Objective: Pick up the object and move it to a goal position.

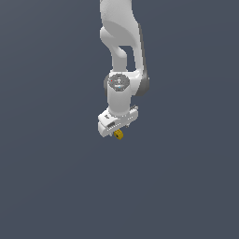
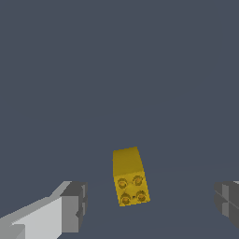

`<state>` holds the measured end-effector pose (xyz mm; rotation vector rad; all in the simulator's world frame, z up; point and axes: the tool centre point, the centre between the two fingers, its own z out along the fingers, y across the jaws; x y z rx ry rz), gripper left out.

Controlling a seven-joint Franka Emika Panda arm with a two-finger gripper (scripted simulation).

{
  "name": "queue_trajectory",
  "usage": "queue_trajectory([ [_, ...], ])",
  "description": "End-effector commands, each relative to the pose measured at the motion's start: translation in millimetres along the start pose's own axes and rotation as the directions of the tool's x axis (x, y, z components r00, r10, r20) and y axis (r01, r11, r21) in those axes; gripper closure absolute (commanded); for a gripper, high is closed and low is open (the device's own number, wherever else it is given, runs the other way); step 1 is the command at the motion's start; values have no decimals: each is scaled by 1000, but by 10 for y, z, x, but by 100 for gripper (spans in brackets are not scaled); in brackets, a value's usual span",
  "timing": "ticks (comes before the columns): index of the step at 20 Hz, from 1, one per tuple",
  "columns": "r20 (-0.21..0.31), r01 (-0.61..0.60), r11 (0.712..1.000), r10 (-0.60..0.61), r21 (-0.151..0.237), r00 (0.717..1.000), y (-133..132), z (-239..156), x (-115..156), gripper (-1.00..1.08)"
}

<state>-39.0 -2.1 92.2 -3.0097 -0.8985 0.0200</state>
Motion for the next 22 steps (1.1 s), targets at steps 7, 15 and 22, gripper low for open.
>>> queue_trajectory([
  [7,-8,162,987,-162,-5,987,-48,157,-49,-92],
  [15,-11,210,978,-210,-7,978,-65,203,-64,-92],
  [22,-10,207,978,-207,-6,978,-67,318,-65,-92],
])
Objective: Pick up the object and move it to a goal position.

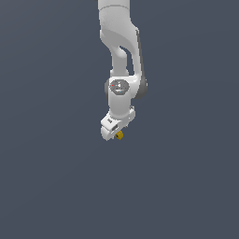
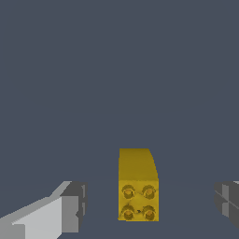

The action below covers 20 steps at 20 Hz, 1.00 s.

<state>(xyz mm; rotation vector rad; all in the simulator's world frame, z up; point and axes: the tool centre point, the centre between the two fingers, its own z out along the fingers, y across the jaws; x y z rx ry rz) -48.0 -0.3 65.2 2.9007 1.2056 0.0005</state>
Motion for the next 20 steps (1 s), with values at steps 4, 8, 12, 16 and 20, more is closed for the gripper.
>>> queue_trajectory([
  [4,0,3,1000,-3,1,1000,-11,245,-7,-92],
  [8,0,4,1000,-4,0,1000,-10,389,-6,-92],
  [12,0,4,1000,-4,0,1000,-5,433,-3,-92],
  [16,0,4,1000,-4,0,1000,-5,433,-3,108],
  [20,0,4,1000,-4,0,1000,-5,433,-3,108],
])
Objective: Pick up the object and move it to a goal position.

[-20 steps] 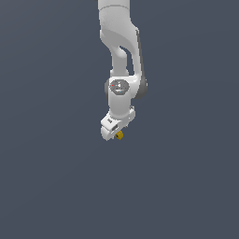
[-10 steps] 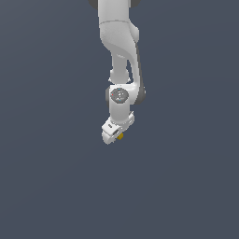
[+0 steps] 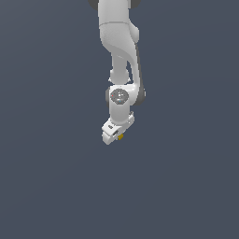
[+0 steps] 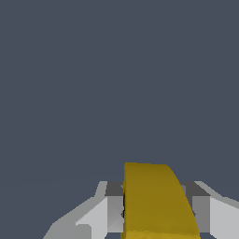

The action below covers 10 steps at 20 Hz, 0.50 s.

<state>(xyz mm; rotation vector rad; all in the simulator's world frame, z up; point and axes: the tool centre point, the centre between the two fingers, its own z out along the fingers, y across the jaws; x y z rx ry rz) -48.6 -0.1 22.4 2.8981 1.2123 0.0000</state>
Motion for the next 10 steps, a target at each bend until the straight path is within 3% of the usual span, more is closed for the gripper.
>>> queue_trajectory([
  [1,0,0,1000,0,0,1000,1,5,-1,108],
  [10,0,0,1000,0,0,1000,33,-150,14,108],
])
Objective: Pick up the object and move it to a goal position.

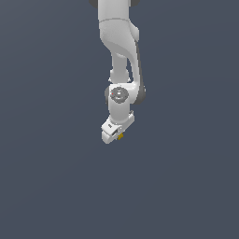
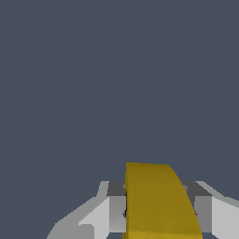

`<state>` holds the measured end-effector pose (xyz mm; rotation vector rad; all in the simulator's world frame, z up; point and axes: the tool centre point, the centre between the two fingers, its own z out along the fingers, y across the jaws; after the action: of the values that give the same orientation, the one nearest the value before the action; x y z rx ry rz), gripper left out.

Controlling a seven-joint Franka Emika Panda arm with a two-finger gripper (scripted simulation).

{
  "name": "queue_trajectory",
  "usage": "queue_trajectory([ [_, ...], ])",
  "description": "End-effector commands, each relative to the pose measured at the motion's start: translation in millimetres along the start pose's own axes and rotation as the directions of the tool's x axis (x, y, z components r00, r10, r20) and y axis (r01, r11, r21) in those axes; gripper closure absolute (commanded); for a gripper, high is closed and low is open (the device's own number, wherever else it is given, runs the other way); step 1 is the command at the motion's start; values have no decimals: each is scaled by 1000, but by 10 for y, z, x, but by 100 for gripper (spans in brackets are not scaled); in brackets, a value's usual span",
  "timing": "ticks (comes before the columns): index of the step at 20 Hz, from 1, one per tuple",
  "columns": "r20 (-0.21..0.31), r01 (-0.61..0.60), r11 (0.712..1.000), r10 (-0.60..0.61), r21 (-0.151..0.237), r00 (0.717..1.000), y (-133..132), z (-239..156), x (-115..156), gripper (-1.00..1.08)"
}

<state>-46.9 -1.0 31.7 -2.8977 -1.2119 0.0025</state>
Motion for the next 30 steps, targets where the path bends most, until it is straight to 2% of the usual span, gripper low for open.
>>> queue_trajectory([
  [1,-1,0,1000,0,-1,1000,24,-103,13,108],
  [9,-1,1,1000,-1,-1,1000,138,-674,77,108],
  [30,-2,1,1000,-1,0,1000,608,-2816,348,108],
])
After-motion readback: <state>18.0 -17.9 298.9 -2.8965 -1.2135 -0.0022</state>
